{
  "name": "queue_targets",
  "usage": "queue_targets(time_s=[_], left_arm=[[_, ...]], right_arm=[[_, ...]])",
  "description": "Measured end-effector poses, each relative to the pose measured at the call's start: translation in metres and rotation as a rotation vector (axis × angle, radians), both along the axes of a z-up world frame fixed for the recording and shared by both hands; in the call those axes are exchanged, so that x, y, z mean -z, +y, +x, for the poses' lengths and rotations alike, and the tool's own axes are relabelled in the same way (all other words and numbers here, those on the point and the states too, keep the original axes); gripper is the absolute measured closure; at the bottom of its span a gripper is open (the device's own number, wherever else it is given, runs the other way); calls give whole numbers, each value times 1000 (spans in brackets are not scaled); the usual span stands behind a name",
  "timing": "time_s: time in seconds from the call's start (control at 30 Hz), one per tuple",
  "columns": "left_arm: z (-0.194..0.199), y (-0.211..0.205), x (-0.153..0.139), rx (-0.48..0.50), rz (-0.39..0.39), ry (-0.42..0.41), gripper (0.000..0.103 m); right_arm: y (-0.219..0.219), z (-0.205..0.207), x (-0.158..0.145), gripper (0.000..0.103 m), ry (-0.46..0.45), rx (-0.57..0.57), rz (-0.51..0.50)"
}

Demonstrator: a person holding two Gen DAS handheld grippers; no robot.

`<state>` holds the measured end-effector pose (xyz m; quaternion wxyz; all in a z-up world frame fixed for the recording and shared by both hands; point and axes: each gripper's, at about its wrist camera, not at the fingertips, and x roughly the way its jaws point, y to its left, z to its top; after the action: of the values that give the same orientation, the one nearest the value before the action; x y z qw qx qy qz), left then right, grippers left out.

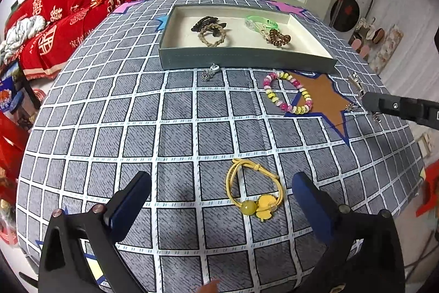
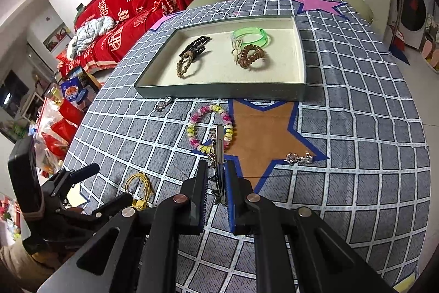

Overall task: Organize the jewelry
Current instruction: 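Carry both items into the tray while opening both tools to release them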

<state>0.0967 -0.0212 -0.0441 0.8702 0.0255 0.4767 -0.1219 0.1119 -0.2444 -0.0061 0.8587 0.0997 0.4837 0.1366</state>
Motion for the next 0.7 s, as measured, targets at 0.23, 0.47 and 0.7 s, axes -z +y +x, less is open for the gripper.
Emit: queue_targets(time_s=[0.23,0.47,0.7], left_arm=[[6,-31,33,56,75,40,0],[6,-40,39,95,57,38,52],[11,-45,35,108,22,45,90]], right_arm=[[0,-4,3,90,7,5,1],[0,-7,3,90,5,3,5],[0,-8,1,90,-2,8,10]])
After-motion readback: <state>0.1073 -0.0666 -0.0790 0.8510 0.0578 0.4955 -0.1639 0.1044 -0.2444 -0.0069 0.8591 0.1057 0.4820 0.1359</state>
